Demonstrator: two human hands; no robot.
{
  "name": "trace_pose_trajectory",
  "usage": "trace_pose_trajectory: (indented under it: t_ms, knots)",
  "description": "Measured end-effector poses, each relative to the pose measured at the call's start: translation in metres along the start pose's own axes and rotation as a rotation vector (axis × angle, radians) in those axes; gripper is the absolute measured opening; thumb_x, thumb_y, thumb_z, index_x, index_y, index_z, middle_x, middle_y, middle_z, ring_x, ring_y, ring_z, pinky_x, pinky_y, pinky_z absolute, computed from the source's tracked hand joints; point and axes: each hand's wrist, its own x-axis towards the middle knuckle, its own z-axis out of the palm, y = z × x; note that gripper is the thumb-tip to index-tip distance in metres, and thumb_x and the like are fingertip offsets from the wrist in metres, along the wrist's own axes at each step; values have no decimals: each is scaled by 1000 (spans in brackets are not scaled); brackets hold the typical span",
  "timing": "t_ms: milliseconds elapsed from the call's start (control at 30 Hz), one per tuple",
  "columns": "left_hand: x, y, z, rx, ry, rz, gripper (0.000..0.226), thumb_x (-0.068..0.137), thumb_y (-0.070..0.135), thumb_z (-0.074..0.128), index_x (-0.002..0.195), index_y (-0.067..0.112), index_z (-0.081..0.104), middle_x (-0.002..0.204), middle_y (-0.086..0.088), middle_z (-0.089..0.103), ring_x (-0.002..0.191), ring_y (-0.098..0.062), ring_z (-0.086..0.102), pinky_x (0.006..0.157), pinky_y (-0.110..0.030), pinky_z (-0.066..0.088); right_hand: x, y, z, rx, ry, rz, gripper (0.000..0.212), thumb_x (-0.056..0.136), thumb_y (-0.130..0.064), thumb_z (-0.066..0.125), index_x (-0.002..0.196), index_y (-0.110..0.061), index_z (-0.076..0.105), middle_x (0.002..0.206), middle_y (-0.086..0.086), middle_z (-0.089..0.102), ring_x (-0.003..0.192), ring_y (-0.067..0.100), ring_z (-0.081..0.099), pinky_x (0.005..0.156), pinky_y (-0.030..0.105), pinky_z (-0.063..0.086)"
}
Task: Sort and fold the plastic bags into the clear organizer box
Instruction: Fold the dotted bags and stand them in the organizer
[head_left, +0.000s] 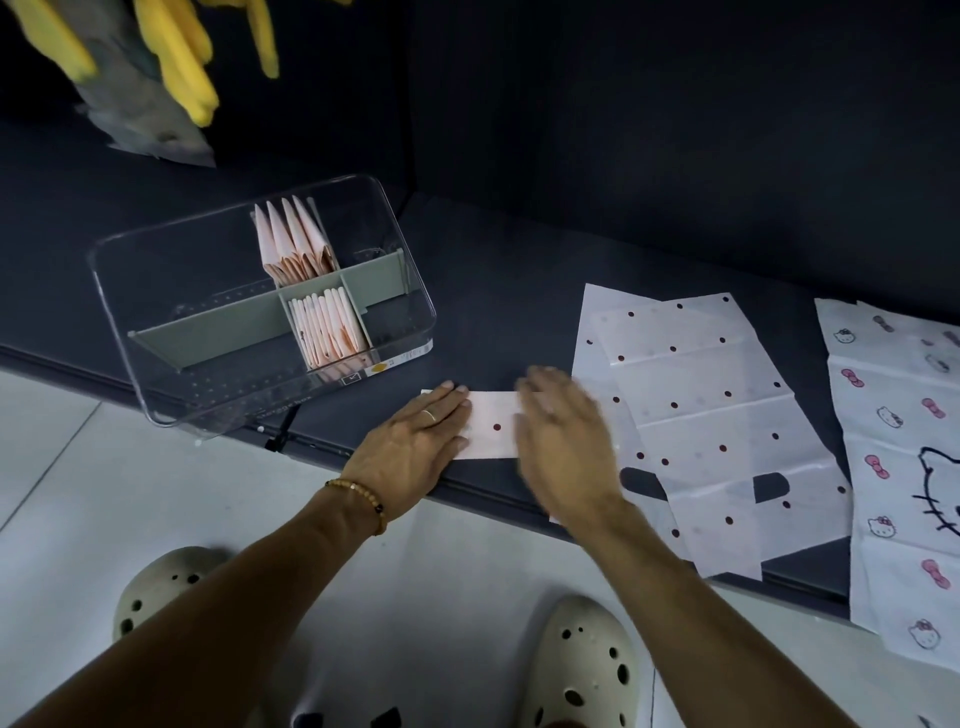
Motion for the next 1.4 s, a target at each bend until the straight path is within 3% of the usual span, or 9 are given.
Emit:
trace_pose_trajectory:
  t_ms: [167,333,633,767,933,1033,1100,1300,1400]
  knots:
    - [-1,2,-2,7,17,13,54,101,32,35,150,17,16,158,-1,16,146,-13,9,114,-19,-4,-1,-25,23,111,-276,-88,54,102,-21,36,152,-7,19,161,6,10,149,19,6,118,29,-1]
    - [0,-3,0,-9,-48,-14,56,101,37,28,151,21,8,159,6,4,146,-9,0,112,-16,-8,-15,17,15,41,-301,-60,53,104,-32,23,153,-12,14,161,-1,2,148,13,-1,118,26,-4]
    - [-3,1,0,-6,-68,-63,55,101,40,27,151,24,10,159,7,6,146,-9,3,114,-20,1,-37,67,-10,-73,-327,78,52,104,-29,29,152,-11,18,161,2,7,149,15,4,117,24,0]
    - [-21,21,-7,162,55,-133,49,99,37,36,142,15,41,149,-4,38,138,-19,34,115,-35,20,-34,40,-19,-98,-134,-16,38,80,-10,70,117,-6,65,119,15,61,109,36,58,90,41,49]
    - [-51,35,-6,185,180,-166,48,85,50,53,115,13,64,122,-8,64,108,-28,60,97,-45,42,-31,10,-12,-121,-218,-138,37,90,-21,52,126,-13,59,112,5,56,100,26,52,79,37,44]
    - [-59,27,-4,32,-12,-71,78,82,55,60,146,23,31,153,-2,32,139,-23,31,114,-37,19,-27,9,-11,-126,-233,-119,41,91,-20,50,132,-15,55,119,3,54,107,25,50,84,36,41]
    - [-56,21,-4,0,-58,-6,70,91,39,57,149,28,20,157,5,20,145,-16,15,116,-28,7,-26,11,-12,-117,-228,-113,40,91,-19,51,130,-13,57,121,3,55,110,26,50,86,37,41]
    - [-39,29,-19,-36,129,-32,32,98,33,42,124,25,60,127,2,59,114,-19,48,93,-34,44,-32,-20,-12,99,-172,-147,27,85,-15,63,111,-12,68,106,5,64,101,26,58,80,38,48]
    - [-29,39,-28,-236,142,-151,27,92,38,54,107,19,66,101,0,68,91,-20,57,80,-32,49,-27,-24,-10,303,-142,37,16,92,-12,55,96,-11,71,95,3,68,88,24,60,73,32,48]
